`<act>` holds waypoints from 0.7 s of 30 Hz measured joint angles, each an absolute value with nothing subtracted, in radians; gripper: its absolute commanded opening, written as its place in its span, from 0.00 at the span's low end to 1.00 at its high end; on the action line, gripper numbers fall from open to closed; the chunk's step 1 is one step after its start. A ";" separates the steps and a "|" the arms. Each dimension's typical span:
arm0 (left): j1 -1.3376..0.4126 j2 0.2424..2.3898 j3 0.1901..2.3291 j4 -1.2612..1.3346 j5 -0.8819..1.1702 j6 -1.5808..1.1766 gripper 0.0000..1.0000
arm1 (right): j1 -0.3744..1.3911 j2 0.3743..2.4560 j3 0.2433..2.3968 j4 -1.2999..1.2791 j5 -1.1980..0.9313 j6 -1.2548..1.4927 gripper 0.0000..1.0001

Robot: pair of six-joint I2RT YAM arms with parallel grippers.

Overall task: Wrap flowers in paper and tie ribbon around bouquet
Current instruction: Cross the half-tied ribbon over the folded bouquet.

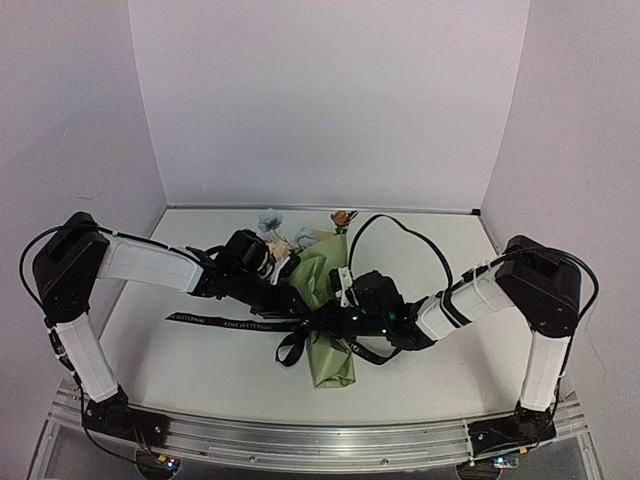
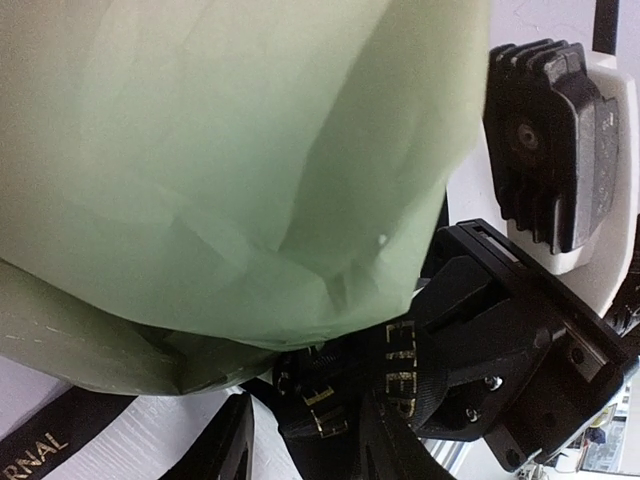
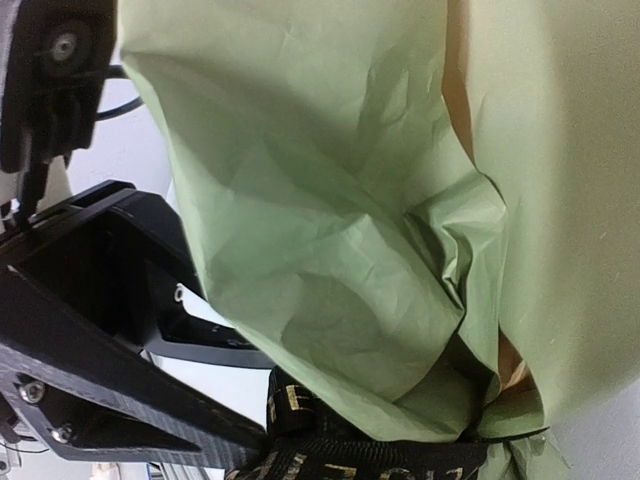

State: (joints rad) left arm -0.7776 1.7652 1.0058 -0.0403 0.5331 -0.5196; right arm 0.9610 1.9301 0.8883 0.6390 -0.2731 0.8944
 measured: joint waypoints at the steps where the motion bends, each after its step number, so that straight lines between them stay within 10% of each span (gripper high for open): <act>1: -0.778 1.768 1.006 -0.036 0.536 -0.524 0.37 | 0.960 1.930 0.888 0.639 -0.275 0.895 0.00; 21: -0.773 1.770 1.000 0.032 0.567 -0.576 0.00 | 0.950 1.932 0.894 0.638 -0.295 0.894 0.04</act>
State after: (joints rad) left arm -0.7731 1.7702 0.9999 0.0323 0.5672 -0.5763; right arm 0.9497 1.9320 0.8936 0.6385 -0.2953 0.8944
